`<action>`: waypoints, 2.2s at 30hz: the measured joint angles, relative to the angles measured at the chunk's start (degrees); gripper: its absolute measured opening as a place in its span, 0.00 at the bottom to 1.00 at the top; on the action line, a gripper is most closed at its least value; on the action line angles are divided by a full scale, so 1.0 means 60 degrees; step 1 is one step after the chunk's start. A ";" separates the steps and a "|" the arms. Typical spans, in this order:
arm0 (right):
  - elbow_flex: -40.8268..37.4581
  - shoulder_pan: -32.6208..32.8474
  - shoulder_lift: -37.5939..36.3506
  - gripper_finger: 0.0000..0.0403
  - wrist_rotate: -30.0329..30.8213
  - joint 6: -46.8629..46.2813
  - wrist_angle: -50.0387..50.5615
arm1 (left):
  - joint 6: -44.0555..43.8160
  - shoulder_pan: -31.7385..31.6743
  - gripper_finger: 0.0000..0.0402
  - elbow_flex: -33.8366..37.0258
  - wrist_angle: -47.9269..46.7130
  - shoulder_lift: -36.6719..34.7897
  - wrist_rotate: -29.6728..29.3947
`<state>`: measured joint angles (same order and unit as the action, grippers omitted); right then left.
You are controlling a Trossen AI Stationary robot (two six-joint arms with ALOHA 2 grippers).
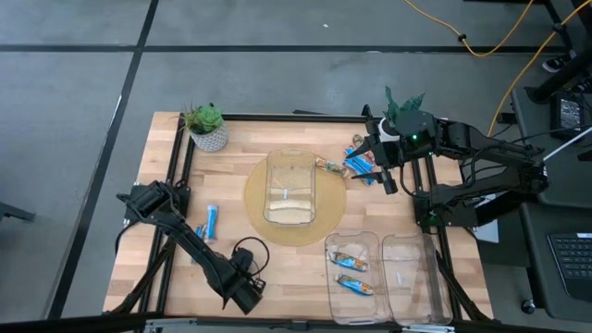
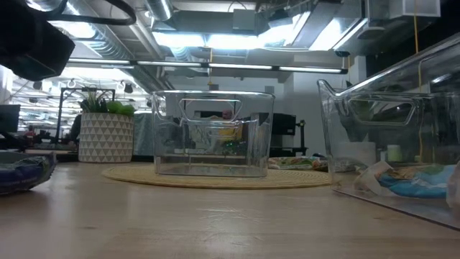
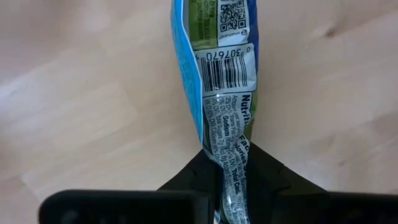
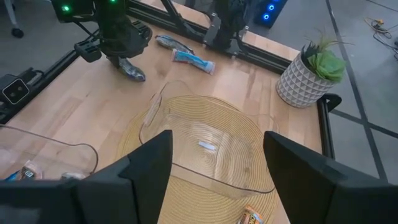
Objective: Pick and place Granola Bars by type
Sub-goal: Put the blue granola bar pack into the top transparent bin
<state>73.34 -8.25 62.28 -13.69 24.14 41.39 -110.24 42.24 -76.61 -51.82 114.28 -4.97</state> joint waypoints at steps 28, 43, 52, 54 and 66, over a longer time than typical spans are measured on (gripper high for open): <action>0.0000 -0.0041 -0.0006 0.63 0.0004 -0.0226 0.0445 | 0.4029 -0.2019 0.07 -0.1938 -0.0172 -0.0050 -0.2734; 0.0000 -0.0525 -0.0098 0.63 0.0005 0.0113 0.0875 | 0.5507 -0.2901 0.07 -0.4103 -0.4646 -0.0606 -0.5213; 0.0000 -0.0598 -0.0098 0.63 0.0007 0.0248 0.0913 | 0.6235 -0.3405 0.06 -0.4110 -0.5472 -0.2414 -0.7380; 0.0000 -0.0597 -0.0098 0.63 0.0007 0.0234 0.0851 | 0.6792 -0.3547 0.06 -0.4117 -0.5467 -0.2798 -0.7832; 0.0000 -0.0597 -0.0098 0.63 0.0085 -0.0949 -0.0004 | 1.0082 -0.4252 0.06 -0.4117 -0.5318 -0.4385 -0.8447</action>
<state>73.34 -11.84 61.69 -13.18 18.45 41.36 -49.75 16.73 -101.32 -83.73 87.97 -55.65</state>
